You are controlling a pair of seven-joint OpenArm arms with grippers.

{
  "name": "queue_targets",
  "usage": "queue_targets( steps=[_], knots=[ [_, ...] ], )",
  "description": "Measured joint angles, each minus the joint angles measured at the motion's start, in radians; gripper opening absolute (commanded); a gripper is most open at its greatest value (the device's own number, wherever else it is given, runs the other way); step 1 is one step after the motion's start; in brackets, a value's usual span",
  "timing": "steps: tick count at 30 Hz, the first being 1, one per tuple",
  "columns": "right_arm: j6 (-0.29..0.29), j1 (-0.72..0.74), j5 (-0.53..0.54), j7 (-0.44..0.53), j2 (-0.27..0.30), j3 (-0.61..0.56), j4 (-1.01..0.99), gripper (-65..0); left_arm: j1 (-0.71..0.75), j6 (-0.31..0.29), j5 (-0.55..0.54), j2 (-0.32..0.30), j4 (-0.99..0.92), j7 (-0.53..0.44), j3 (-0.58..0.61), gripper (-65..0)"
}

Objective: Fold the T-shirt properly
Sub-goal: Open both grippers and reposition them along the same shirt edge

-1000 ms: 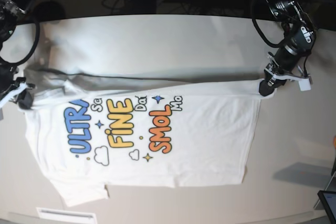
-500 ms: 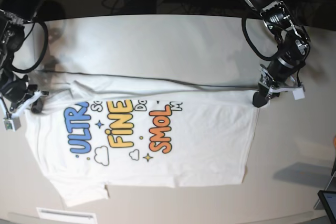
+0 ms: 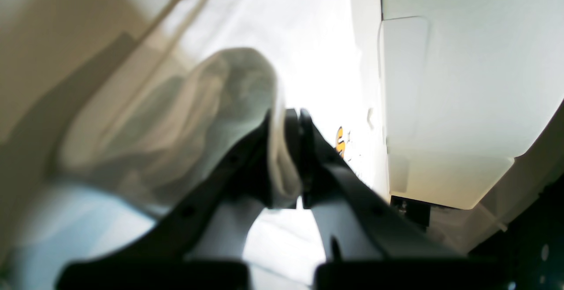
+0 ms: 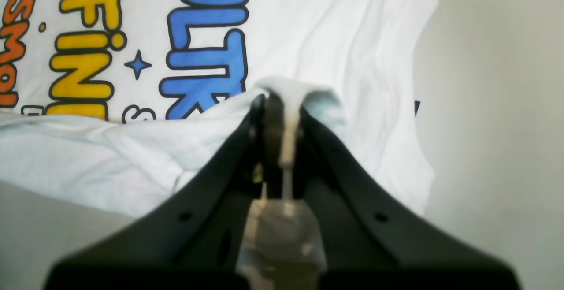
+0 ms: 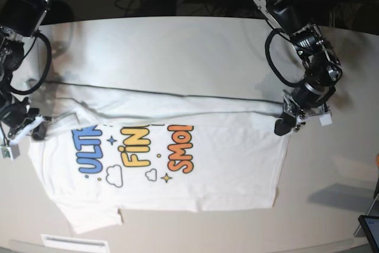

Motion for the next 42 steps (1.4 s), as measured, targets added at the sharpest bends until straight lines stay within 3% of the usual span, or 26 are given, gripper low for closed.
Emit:
queue_targets(
  steps=[3,7,15,22,25,30,33,38,42],
  knots=[
    [0.0,0.01,-0.002,0.06,0.038,-0.078,-0.042,-64.7,-0.018,-0.001,0.0,0.0,-0.006,-0.002,0.003,-65.0],
    [0.0,0.01,0.001,0.133,0.043,-0.129,-0.106,-64.7,-0.035,-0.001,-0.001,-0.003,-0.043,-0.003,0.005,-65.0],
    [-0.001,0.037,-0.002,0.2,0.049,-0.146,-0.201,-64.7,-0.082,-0.004,0.1,-0.002,-0.093,-0.006,0.005,-65.0],
    [-0.003,0.039,-0.002,0.279,0.049,-0.143,-0.205,-63.8,-0.082,-0.005,0.102,-0.008,-0.091,-0.005,0.0,-62.8],
    [-0.004,0.04,-0.002,0.297,0.05,-0.142,-0.205,-58.0,-0.082,-0.005,0.102,-0.023,-0.091,-0.006,0.0,-58.8],
    [-0.004,0.045,-0.008,0.318,0.05,-0.142,-0.205,-41.1,-0.082,-0.005,0.102,-0.029,-0.091,-0.004,-0.003,-49.4],
    [-0.008,0.053,-0.1,0.317,0.046,-0.139,-0.206,-32.2,-0.091,-0.004,0.103,-0.038,-0.091,-0.002,-0.01,-44.7],
    [-0.007,0.066,-0.152,0.406,0.041,-0.138,-0.2,-31.0,-0.153,-0.005,0.106,-0.062,-0.091,-0.001,-0.05,-43.5],
    [-0.003,0.001,-0.157,0.414,0.044,-0.143,-0.121,-31.0,-0.199,-0.005,0.102,-0.112,-0.084,-0.005,-0.04,-43.5]
  ],
)
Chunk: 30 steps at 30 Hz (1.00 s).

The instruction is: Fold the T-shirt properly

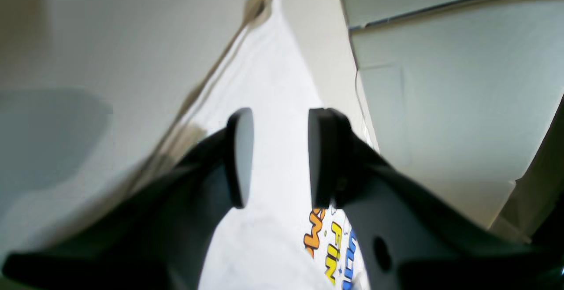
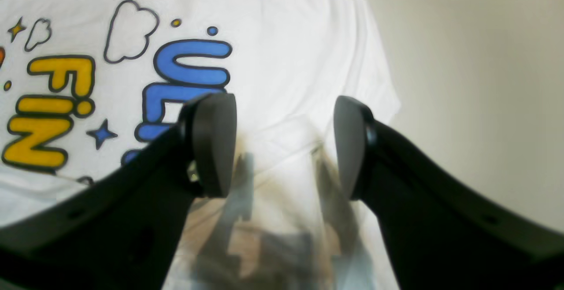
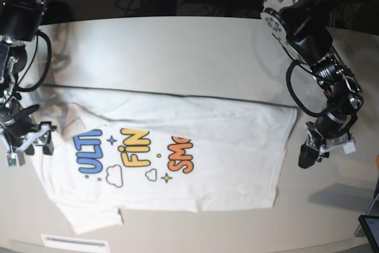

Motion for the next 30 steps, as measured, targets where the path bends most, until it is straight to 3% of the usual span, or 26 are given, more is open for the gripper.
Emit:
queue_targets(
  steps=[5,11,15,21,24,27,30],
  knots=[
    [-0.006,-0.139,-0.005,-0.004,0.003,-0.039,0.172,-31.0,0.086,-0.002,0.008,-0.063,0.221,0.002,0.166,-43.5],
    [0.0,-0.249,0.001,-0.002,-0.003,-0.117,0.268,-31.2,0.253,-0.003,0.068,-0.05,0.448,-0.064,0.222,-43.7],
    [-0.116,-0.277,-0.003,-0.003,0.0,-0.169,0.271,-31.2,0.333,-0.005,0.157,-0.053,0.52,-0.103,0.256,-43.7],
    [-0.137,-0.28,0.001,-0.002,0.002,-0.271,0.271,-31.2,0.412,-0.01,0.257,-0.054,0.581,-0.128,0.257,-43.7],
    [-0.143,-0.277,0.001,0.0,0.002,-0.293,0.27,-31.2,0.425,-0.007,0.253,-0.051,0.582,-0.129,0.256,-43.7],
    [-0.218,-0.274,-0.001,0.006,-0.004,-0.294,0.246,-31.2,0.438,-0.007,0.251,-0.052,0.583,-0.129,0.255,-43.7],
    [-0.216,-0.275,0.003,0.006,-0.006,-0.294,0.206,-31.2,0.452,-0.007,0.253,-0.051,0.583,-0.129,0.251,-43.8]
  ],
)
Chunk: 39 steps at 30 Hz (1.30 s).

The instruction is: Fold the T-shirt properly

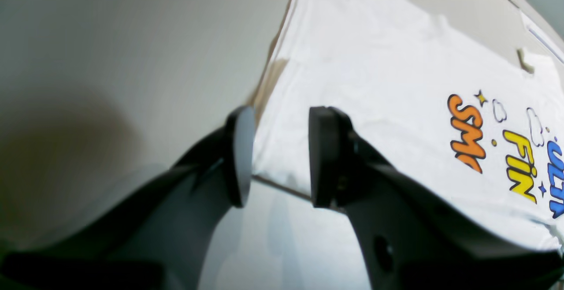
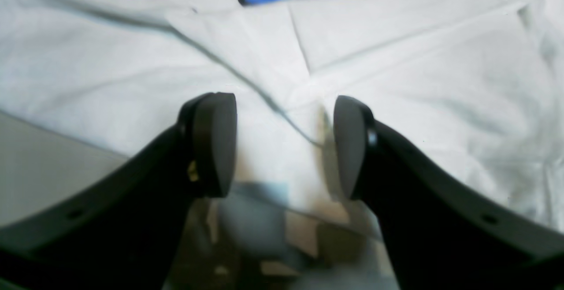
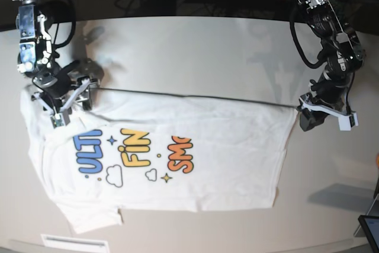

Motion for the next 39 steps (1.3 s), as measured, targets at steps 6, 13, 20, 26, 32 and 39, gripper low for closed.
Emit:
queue_targets(
  steps=[6,13,20,26,32,39],
  knots=[
    [0.001,0.031,-0.002,0.004,-0.002,0.0,-0.044,-31.2,0.0,0.0,0.0,0.0,0.0,0.0,0.0,-43.8],
    [0.001,0.065,-0.002,0.004,-0.002,-0.003,-0.048,-31.9,0.0,0.0,0.0,0.0,0.0,0.0,0.0,-43.8],
    [-0.002,0.092,0.003,-0.002,-0.011,-0.043,-0.106,-58.3,-0.001,0.0,0.001,-0.004,-0.001,0.0,0.0,-43.8],
    [-0.003,0.1,0.002,0.023,-0.025,-0.039,-0.14,-63.1,0.0,0.0,0.001,-0.006,-0.003,0.0,0.0,-43.8],
    [-0.002,0.123,0.002,0.001,-0.029,-0.042,-0.14,-63.4,0.0,0.0,0.001,-0.006,-0.003,-0.001,-0.001,-43.8],
    [-0.004,0.2,-0.005,-0.076,-0.019,-0.094,-0.141,-63.3,-0.001,0.0,0.0,-0.005,-0.003,0.0,0.001,-43.8]
  ],
)
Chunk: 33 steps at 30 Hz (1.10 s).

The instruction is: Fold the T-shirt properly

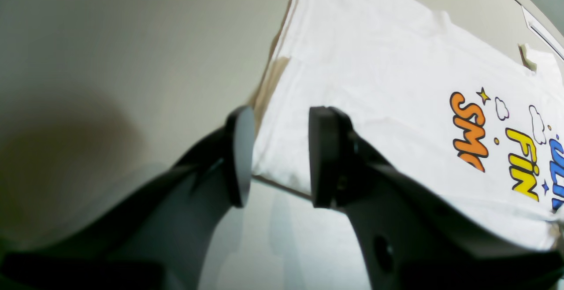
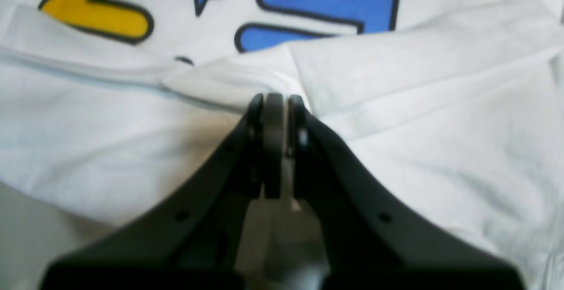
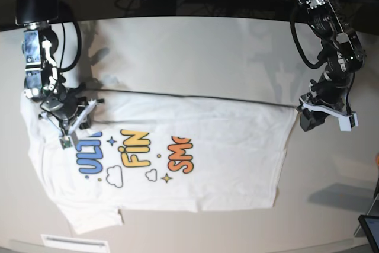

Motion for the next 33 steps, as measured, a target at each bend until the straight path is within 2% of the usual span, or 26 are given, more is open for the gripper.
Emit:
queue_targets(
  steps=[4,13,17,21,23,27,28,31,33],
  knots=[
    [0.001,0.036,0.007,-0.008,0.012,-0.073,0.001,-63.3,0.0,0.0,0.0,0.0,0.0,0.0,0.001,-43.8],
    [-0.002,0.104,0.003,-0.029,0.02,-0.155,-0.006,-62.8,0.011,0.0,0.0,0.0,0.0,0.0,0.002,-43.8],
    [-0.002,0.154,0.0,-0.026,0.023,-0.2,-0.071,-62.7,0.011,0.0,0.001,0.0,-0.001,0.0,0.002,-43.8],
    [0.001,0.197,-0.169,-0.007,0.003,-0.232,-0.135,-61.7,0.013,0.0,0.0,0.0,-0.001,0.0,0.003,-43.8],
    [-0.004,0.199,-0.275,0.031,-0.027,-0.231,-0.15,-56.3,0.013,0.0,0.0,0.0,-0.002,0.0,0.004,-43.8],
    [0.013,0.198,-0.448,0.067,-0.068,-0.233,-0.155,-40.3,0.013,0.0,0.001,0.0,-0.002,0.0,0.006,-43.8],
    [0.014,0.199,-0.473,0.065,-0.067,-0.233,-0.155,-38.4,0.013,0.0,0.0,0.0,-0.002,0.0,0.006,-43.8],
    [0.013,0.196,-0.491,0.06,-0.054,-0.224,-0.117,-38.4,0.013,0.0,0.0,0.0,-0.002,0.0,0.006,-43.8],
    [0.014,0.181,-0.488,0.067,-0.072,-0.14,-0.055,-38.4,0.013,0.0,0.001,0.0,-0.002,0.0,0.006,-43.8]
  ],
)
